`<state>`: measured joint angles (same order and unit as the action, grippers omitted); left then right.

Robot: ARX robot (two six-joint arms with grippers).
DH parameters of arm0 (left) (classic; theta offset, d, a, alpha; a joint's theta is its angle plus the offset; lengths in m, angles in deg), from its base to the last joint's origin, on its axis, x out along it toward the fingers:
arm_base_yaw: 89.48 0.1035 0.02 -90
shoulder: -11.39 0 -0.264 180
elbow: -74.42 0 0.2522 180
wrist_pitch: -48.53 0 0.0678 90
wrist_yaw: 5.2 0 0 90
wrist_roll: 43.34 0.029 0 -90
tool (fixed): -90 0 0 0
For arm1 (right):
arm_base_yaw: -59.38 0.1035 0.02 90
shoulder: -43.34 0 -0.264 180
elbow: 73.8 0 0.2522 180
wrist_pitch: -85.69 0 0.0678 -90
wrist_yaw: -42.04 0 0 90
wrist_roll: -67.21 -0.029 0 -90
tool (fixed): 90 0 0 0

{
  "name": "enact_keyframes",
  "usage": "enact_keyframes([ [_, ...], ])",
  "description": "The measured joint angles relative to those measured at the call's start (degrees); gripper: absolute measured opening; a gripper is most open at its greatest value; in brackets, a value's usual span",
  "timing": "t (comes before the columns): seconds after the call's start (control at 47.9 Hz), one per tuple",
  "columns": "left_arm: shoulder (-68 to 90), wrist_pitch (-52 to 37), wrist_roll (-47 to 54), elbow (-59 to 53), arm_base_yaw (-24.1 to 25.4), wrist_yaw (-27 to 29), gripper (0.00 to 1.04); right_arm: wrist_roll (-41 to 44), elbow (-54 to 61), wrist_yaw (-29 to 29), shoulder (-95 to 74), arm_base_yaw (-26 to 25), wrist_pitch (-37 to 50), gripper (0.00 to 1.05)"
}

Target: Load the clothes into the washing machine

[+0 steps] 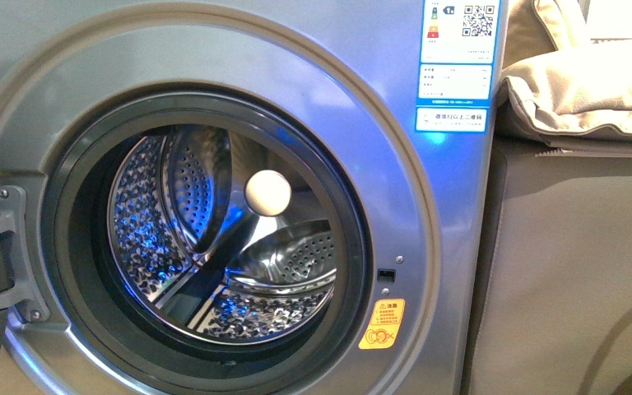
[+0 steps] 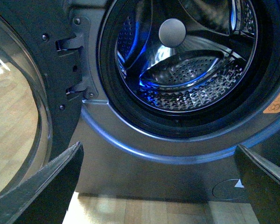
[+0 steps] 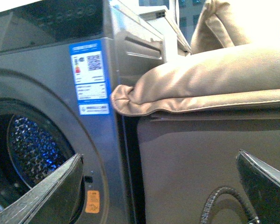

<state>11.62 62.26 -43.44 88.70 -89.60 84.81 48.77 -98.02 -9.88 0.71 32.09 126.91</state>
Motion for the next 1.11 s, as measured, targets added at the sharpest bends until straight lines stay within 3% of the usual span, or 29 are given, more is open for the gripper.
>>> enact_keyframes([
  [0.146,0.00,0.00,0.00,0.00,0.00,0.00,0.98,-0.76,-9.46,1.86,-9.46,-4.81,-10.08,0.97],
  [0.355,0.00,0.00,0.00,0.00,0.00,0.00,0.98,6.93,-26.99,3.13,-25.90,-7.58,-39.91,0.97],
  [0.543,0.00,0.00,0.00,0.00,0.00,0.00,0.98,16.22,-37.64,-2.03,-40.59,-8.22,-59.12,0.97],
  [0.772,0.00,0.00,0.00,0.00,0.00,0.00,0.98,24.83,-43.71,-12.35,-57.51,-10.10,-57.92,0.97],
  [1.106,0.00,0.00,0.00,0.00,0.00,0.00,0.98,28.17,-52.02,-17.84,-80.43,-12.09,-56.22,0.97],
])
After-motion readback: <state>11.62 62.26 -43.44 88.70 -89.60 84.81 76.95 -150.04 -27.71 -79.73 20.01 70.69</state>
